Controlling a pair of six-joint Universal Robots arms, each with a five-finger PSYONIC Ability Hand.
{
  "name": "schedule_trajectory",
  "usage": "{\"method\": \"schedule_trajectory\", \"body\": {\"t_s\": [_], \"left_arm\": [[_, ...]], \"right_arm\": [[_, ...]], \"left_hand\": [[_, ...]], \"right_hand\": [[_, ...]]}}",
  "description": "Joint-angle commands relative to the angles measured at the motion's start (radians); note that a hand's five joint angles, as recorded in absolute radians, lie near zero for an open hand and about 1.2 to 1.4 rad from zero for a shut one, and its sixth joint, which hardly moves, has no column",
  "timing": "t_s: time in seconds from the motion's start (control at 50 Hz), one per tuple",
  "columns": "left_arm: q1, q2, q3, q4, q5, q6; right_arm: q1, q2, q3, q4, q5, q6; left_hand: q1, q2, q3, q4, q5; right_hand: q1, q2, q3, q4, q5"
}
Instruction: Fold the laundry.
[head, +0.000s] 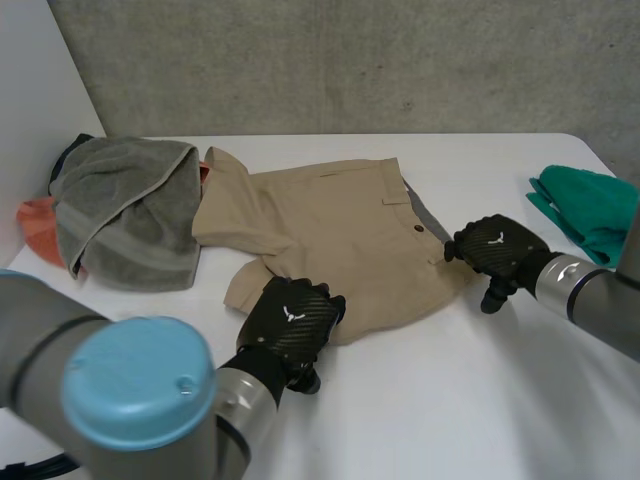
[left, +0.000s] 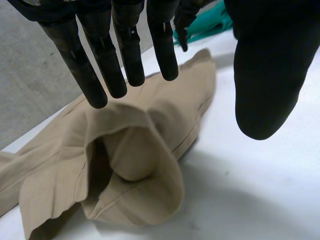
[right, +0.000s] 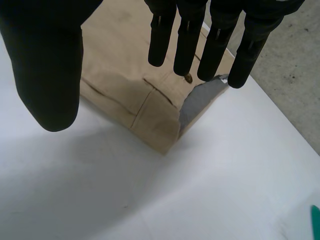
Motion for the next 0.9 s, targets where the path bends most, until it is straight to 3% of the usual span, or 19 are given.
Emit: {"method": "schedule_trajectory", "body": {"t_s": [0.02, 0.16, 0.24, 0.28, 0.56, 0.64, 0.72, 0.8, 0.9], "left_arm": [[0.024, -0.127, 0.081, 0.018, -0.122, 0.045], [0.076, -0.147, 0.102, 0.014, -0.179, 0.044], [0.094, -0.146, 0.093, 0.011, -0.184, 0.053], [0.105, -0.141, 0.087, 0.011, -0.182, 0.060], [0.142, -0.169, 0.073, 0.047, -0.139, 0.071], [0.142, -0.187, 0.076, 0.052, -0.093, 0.060], [0.145, -0.173, 0.069, 0.050, -0.069, 0.039], [0.146, -0.115, 0.049, 0.037, -0.084, 0.001], [0.145, 0.037, -0.035, -0.071, -0.063, -0.024]], "right_arm": [[0.006, 0.082, -0.018, -0.116, -0.018, 0.033], [0.023, 0.129, -0.044, -0.182, -0.018, 0.062], [0.027, 0.152, -0.061, -0.208, -0.017, 0.071], [0.033, 0.162, -0.073, -0.214, -0.010, 0.071], [0.040, 0.091, -0.032, -0.185, 0.019, 0.128], [0.043, 0.073, -0.020, -0.177, 0.022, 0.134], [0.043, 0.059, -0.014, -0.154, 0.032, 0.128], [0.040, 0.033, -0.008, -0.076, 0.042, 0.110], [-0.009, -0.068, 0.037, 0.140, 0.057, -0.053]], "left_hand": [[0.097, 0.097, 0.099, 0.091, 0.092], [0.094, 0.094, 0.096, 0.088, 0.089], [0.094, 0.094, 0.096, 0.088, 0.089], [0.097, 0.097, 0.099, 0.091, 0.092], [0.205, 0.206, 0.207, 0.199, 0.201], [0.390, 0.390, 0.392, 0.384, 0.385], [0.774, 0.774, 0.776, 0.768, 0.769], [0.833, 0.834, 0.835, 0.827, 0.829], [0.833, 0.834, 0.835, 0.827, 0.829]], "right_hand": [[0.138, 0.143, 0.134, 0.132, 0.124], [0.228, 0.234, 0.225, 0.223, 0.215], [0.768, 0.773, 0.764, 0.762, 0.754], [0.895, 0.901, 0.892, 0.890, 0.882], [0.895, 0.901, 0.892, 0.890, 0.882], [0.895, 0.901, 0.892, 0.890, 0.882], [0.895, 0.901, 0.892, 0.890, 0.882], [0.895, 0.901, 0.892, 0.890, 0.882], [0.895, 0.901, 0.892, 0.890, 0.882]]}}
